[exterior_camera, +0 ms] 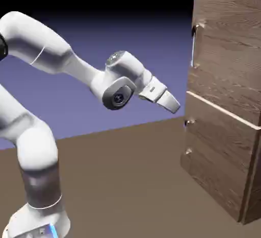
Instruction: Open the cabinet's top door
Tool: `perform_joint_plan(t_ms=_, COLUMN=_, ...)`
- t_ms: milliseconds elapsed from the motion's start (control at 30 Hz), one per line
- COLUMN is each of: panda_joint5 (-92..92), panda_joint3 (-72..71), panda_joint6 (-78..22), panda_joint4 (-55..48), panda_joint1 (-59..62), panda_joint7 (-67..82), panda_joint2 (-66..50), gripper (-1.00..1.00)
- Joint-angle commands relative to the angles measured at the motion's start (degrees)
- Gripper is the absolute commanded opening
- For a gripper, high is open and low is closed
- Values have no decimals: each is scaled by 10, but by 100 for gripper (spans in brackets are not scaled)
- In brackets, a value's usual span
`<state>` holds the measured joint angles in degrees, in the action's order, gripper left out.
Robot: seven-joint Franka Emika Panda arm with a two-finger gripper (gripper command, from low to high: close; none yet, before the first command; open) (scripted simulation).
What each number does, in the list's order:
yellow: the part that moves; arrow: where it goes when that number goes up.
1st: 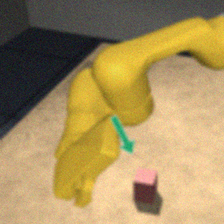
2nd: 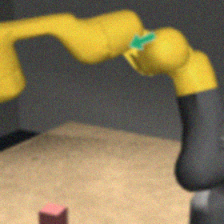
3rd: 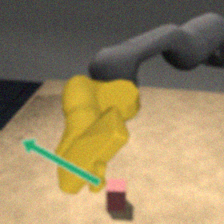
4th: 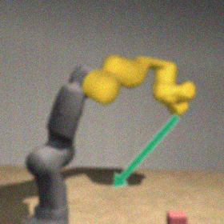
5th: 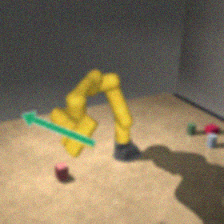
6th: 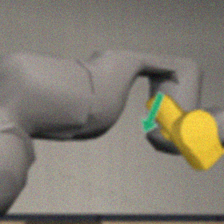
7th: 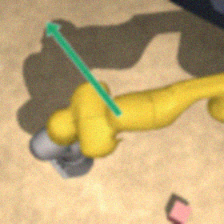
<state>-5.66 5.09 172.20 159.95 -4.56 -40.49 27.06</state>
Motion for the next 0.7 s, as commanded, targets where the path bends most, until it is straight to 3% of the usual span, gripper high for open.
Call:
perform_joint_plan(t_ms=0, panda_joint5=-21, panda_joint3=19, panda_joint6=-7, panda_joint4=-4, panda_joint1=-14, panda_joint7=7, panda_joint2=-21, gripper=0)
perform_joint_plan(t_ms=667, panda_joint5=-441, panda_joint3=396, panda_joint6=-140, panda_joint4=-82, panda_joint1=-301, panda_joint7=153, panda_joint2=-436, gripper=0)
